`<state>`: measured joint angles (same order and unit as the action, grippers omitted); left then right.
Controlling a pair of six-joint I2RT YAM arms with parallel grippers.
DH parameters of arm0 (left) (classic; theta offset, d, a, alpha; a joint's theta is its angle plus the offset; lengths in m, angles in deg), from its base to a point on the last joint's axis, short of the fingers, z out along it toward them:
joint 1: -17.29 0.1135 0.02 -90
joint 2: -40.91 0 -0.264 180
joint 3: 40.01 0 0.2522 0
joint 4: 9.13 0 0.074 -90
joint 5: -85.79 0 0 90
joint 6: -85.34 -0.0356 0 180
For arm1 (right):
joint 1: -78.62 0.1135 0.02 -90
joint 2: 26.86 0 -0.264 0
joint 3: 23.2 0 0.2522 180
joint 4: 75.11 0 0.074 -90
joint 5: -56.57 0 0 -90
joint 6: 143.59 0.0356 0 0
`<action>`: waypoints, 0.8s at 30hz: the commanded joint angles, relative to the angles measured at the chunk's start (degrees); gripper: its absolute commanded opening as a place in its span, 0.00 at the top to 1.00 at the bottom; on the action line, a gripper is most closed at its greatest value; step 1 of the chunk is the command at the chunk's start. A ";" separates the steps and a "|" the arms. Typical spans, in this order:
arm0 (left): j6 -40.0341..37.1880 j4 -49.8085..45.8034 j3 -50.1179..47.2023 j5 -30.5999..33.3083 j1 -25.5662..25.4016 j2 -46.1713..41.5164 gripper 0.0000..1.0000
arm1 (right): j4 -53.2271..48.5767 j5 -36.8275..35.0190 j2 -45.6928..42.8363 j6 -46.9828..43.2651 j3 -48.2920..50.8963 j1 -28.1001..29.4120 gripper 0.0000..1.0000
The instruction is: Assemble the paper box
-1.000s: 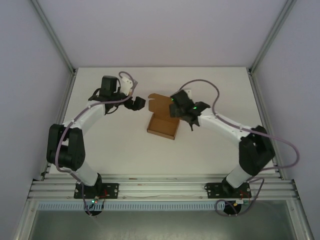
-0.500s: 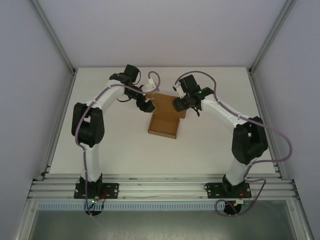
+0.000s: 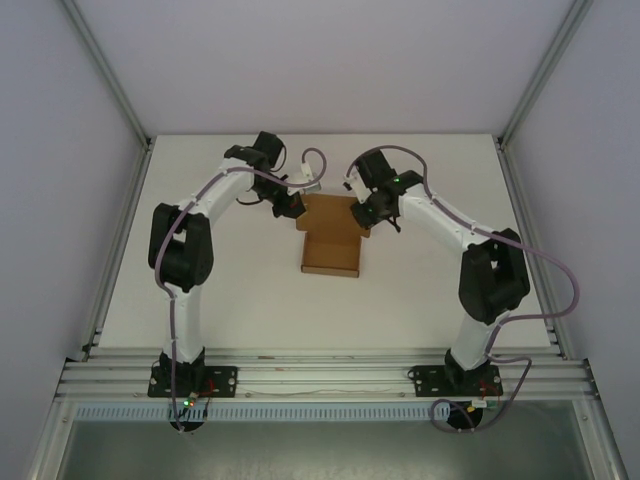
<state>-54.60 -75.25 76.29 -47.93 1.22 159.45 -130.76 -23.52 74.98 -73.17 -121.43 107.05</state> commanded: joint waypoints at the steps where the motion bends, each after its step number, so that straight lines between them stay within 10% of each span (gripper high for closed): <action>1: 5.13 3.77 -1.93 5.51 -1.07 -3.02 1.00 | -3.26 -2.96 1.14 0.07 -2.57 -0.41 0.85; 24: 70.08 38.59 -7.95 32.77 -7.74 -4.09 1.00 | 18.88 -16.86 5.38 43.41 -3.71 1.01 0.96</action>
<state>4.20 -40.56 66.00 -18.88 -5.91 153.44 -115.57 -37.55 78.11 -36.95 -124.49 107.40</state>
